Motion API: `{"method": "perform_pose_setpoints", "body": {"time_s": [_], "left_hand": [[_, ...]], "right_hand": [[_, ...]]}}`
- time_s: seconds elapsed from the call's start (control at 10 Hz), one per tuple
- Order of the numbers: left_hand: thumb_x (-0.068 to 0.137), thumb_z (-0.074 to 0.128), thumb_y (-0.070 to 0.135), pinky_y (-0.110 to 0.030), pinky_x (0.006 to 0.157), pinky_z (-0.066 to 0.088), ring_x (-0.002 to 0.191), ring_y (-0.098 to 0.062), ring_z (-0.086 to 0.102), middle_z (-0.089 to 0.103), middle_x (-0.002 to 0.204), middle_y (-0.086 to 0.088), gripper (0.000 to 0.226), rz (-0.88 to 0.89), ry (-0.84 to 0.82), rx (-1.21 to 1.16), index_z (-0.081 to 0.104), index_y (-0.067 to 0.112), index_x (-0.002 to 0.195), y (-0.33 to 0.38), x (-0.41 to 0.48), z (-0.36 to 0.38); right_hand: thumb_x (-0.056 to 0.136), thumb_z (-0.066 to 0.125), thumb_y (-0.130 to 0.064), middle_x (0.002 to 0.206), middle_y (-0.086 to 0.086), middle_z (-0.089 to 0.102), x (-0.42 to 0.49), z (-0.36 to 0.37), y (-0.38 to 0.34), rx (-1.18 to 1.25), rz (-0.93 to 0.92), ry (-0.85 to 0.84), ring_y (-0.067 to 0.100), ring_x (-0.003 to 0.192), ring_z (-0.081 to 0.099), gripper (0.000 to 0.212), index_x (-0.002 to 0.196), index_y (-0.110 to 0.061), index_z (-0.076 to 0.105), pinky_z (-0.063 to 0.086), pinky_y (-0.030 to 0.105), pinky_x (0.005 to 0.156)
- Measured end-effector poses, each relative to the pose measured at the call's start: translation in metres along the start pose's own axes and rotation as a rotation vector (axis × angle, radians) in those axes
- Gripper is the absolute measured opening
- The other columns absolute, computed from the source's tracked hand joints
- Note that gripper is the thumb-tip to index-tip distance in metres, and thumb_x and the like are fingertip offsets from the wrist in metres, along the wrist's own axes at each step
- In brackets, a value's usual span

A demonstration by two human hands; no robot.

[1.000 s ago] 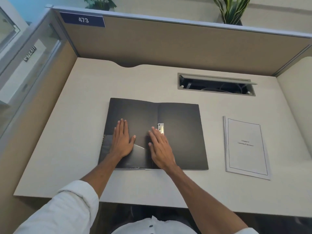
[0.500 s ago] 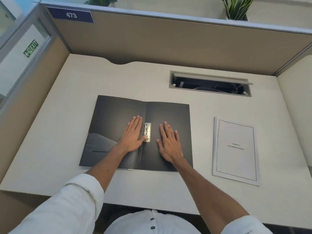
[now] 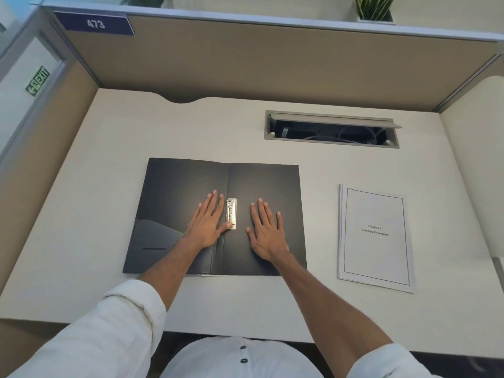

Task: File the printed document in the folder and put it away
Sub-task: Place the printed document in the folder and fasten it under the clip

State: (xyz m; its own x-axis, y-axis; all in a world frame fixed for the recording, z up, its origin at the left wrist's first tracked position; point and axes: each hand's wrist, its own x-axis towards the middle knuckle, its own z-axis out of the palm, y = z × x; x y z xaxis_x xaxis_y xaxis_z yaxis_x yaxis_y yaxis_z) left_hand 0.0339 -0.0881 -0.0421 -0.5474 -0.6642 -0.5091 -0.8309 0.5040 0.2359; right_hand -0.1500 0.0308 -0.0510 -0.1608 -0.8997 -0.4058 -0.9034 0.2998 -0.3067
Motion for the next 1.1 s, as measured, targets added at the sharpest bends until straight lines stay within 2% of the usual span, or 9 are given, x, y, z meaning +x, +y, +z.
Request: {"method": "perform_pose_setpoints", "body": {"time_s": [0.2, 0.4, 0.5, 0.7, 0.8, 0.9, 1.0, 1.1], "left_hand": [[0.116, 0.033, 0.057, -0.048, 0.142, -0.006, 0.172, -0.024, -0.023, -0.029, 0.181, -0.008, 0.089, 0.023, -0.066, -0.084, -0.018, 0.013, 0.174, -0.004, 0.002, -0.007], [0.120, 0.026, 0.045, -0.050, 0.142, -0.002, 0.174, -0.021, -0.009, -0.011, 0.186, 0.000, 0.067, 0.082, -0.017, -0.195, -0.002, 0.025, 0.178, -0.008, -0.004, -0.018], [0.122, 0.024, 0.038, -0.051, 0.143, 0.004, 0.175, -0.017, 0.001, -0.001, 0.186, 0.006, 0.058, 0.152, 0.035, -0.223, 0.011, 0.030, 0.177, -0.006, -0.013, -0.013], [0.121, 0.032, 0.032, -0.045, 0.142, 0.017, 0.172, -0.014, 0.021, 0.019, 0.184, 0.009, 0.052, 0.201, 0.105, -0.256, 0.033, 0.028, 0.173, -0.004, -0.023, -0.005], [0.120, 0.039, 0.030, -0.039, 0.138, 0.030, 0.166, -0.014, 0.037, 0.036, 0.179, 0.009, 0.047, 0.188, 0.169, -0.288, 0.050, 0.026, 0.166, -0.002, -0.022, -0.007], [0.118, 0.047, 0.025, -0.043, 0.126, 0.047, 0.149, -0.021, 0.058, 0.062, 0.161, 0.002, 0.038, 0.169, 0.282, -0.323, 0.068, 0.020, 0.149, 0.001, -0.019, -0.015], [0.117, 0.049, 0.020, -0.047, 0.107, 0.056, 0.124, -0.025, 0.070, 0.077, 0.134, 0.001, 0.031, 0.121, 0.398, -0.329, 0.075, 0.018, 0.135, 0.007, -0.011, -0.026], [0.117, 0.046, 0.025, -0.047, 0.097, 0.059, 0.109, -0.025, 0.072, 0.078, 0.118, -0.002, 0.028, 0.064, 0.406, -0.305, 0.070, 0.023, 0.133, 0.014, -0.002, -0.040]], "right_hand": [[0.118, 0.027, -0.042, 0.184, 0.000, -0.019, -0.001, 0.001, -0.005, 0.014, 0.017, 0.004, 0.020, 0.173, -0.014, 0.072, 0.176, -0.023, -0.010, 0.001, 0.058, 0.139], [0.118, 0.026, -0.042, 0.184, 0.000, -0.019, -0.004, -0.001, -0.006, 0.014, 0.013, 0.008, 0.020, 0.173, -0.014, 0.071, 0.176, -0.023, -0.009, 0.000, 0.057, 0.140], [0.118, 0.025, -0.043, 0.184, 0.001, -0.020, -0.005, -0.001, -0.006, -0.004, 0.016, 0.005, 0.020, 0.173, -0.015, 0.071, 0.176, -0.023, -0.010, 0.000, 0.057, 0.140], [0.118, 0.023, -0.044, 0.183, 0.001, -0.021, -0.005, -0.001, -0.005, -0.009, 0.012, -0.007, 0.020, 0.173, -0.015, 0.070, 0.176, -0.023, -0.011, -0.001, 0.056, 0.140], [0.118, 0.023, -0.044, 0.183, 0.000, -0.021, -0.005, 0.000, -0.005, -0.006, 0.015, -0.007, 0.020, 0.173, -0.016, 0.070, 0.176, -0.024, -0.012, -0.001, 0.056, 0.140], [0.118, 0.022, -0.045, 0.183, 0.000, -0.022, -0.003, 0.001, -0.005, -0.002, 0.015, -0.003, 0.019, 0.173, -0.016, 0.070, 0.176, -0.024, -0.012, -0.001, 0.056, 0.140], [0.118, 0.023, -0.045, 0.183, 0.000, -0.022, -0.003, 0.002, -0.004, -0.001, 0.014, -0.001, 0.019, 0.172, -0.016, 0.071, 0.176, -0.024, -0.012, -0.001, 0.056, 0.140], [0.118, 0.023, -0.046, 0.183, -0.001, -0.022, -0.002, 0.002, -0.003, 0.002, 0.012, -0.002, 0.019, 0.172, -0.016, 0.071, 0.176, -0.025, -0.012, -0.001, 0.056, 0.140]]}}
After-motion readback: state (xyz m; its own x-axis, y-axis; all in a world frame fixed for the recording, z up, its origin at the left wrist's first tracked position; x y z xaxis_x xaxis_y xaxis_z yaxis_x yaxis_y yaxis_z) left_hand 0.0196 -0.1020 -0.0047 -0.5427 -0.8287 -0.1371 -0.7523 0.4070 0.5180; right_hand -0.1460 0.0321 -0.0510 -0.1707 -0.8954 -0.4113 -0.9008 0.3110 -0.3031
